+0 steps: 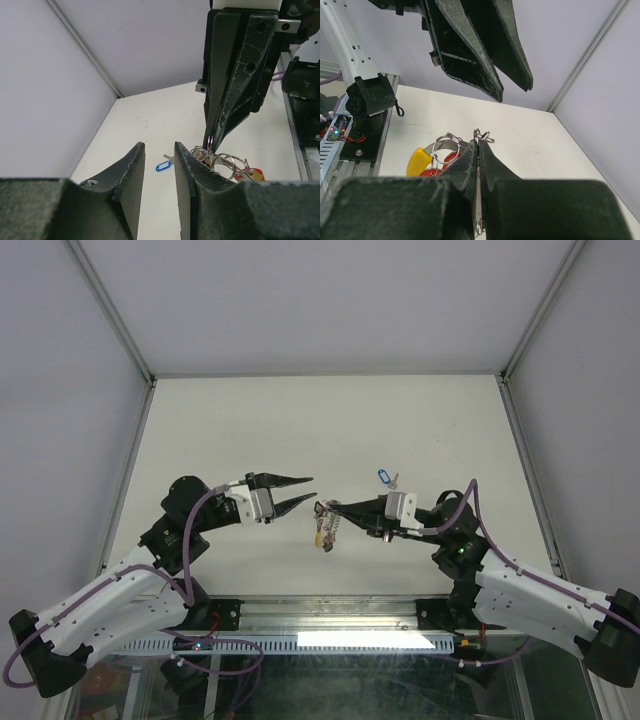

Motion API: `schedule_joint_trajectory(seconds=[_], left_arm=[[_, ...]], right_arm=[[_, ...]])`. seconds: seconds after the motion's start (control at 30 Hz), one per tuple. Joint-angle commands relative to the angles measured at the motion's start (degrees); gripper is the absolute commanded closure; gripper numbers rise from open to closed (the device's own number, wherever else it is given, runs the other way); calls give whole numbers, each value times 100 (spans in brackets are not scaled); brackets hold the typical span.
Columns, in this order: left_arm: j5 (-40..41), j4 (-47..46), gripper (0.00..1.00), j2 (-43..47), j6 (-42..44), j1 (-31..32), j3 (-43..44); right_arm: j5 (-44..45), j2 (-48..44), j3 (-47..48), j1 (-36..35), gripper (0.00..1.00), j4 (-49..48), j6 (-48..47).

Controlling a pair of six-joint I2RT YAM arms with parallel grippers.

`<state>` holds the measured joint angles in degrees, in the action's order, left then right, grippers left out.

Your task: Put the keys on the keyring

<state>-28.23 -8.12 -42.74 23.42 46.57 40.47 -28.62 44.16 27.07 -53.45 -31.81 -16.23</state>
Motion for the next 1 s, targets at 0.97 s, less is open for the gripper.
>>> schedule_joint_trajectory(seconds=[0.97], left_arm=[[-235, -352, 65, -51, -216, -256, 17]], right_arm=[[-1086, 929, -466, 923, 100, -3558, 1947]])
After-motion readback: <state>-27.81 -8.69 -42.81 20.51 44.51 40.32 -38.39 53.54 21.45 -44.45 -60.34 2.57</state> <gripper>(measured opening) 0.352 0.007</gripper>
